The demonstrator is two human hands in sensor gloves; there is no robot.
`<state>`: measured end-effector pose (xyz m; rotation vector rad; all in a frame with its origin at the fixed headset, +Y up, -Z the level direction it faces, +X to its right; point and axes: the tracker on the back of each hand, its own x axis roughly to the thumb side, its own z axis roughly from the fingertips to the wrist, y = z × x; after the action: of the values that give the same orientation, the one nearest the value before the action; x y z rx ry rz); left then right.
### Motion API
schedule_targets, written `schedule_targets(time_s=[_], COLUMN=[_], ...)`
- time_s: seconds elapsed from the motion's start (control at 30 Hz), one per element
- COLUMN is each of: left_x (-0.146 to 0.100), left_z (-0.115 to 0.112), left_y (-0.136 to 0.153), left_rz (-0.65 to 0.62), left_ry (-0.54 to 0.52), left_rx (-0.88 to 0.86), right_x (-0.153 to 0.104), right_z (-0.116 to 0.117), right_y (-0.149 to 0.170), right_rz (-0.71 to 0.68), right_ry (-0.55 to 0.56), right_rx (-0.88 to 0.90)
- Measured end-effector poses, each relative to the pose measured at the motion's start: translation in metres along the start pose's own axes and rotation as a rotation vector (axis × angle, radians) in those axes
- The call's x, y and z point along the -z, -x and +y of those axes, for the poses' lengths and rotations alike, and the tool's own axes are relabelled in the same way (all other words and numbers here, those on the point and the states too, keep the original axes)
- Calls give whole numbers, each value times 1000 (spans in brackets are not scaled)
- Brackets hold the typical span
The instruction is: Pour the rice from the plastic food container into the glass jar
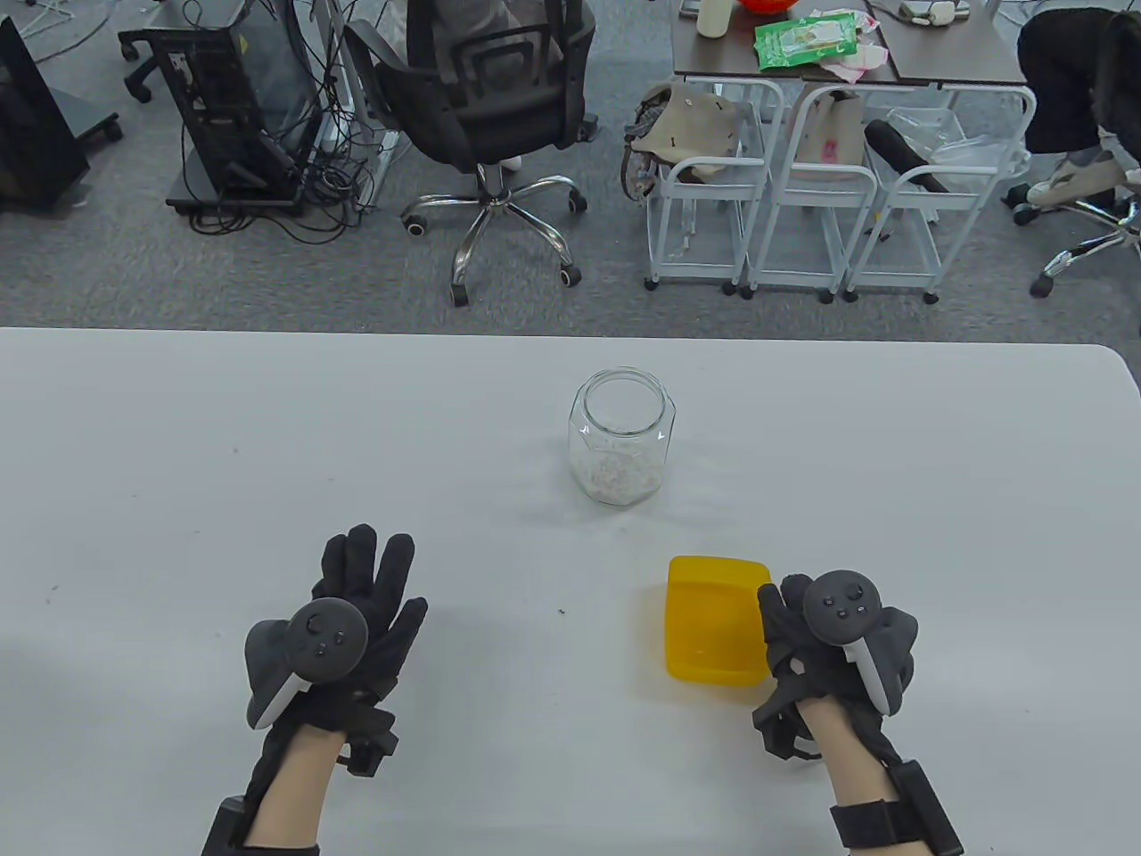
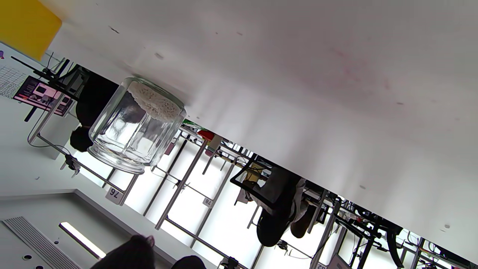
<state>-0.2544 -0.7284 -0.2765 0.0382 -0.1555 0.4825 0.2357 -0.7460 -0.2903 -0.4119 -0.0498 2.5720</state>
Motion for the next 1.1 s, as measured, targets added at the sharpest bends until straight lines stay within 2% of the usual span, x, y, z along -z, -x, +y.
schedule_targets(time_s=[0.17,0.53,0.7,1.1], left_x=[0,-1,-1,-2], left_z=[0,1,2,3], left_y=[0,1,2,3], left_rz=[-3,-4,-2,-2], left_ry=[-1,-13,-20,-21], left_rx=[2,1,-2,-1], right_x=[-4,-8,-7,-1], right_z=[-20,-43,-42,-32], right_y=[-1,-1,-3,3], right_rz=[-59,-211,-250,-232], right_ry=[120,264,263,200], right_rx=[12,-71,-119,-160])
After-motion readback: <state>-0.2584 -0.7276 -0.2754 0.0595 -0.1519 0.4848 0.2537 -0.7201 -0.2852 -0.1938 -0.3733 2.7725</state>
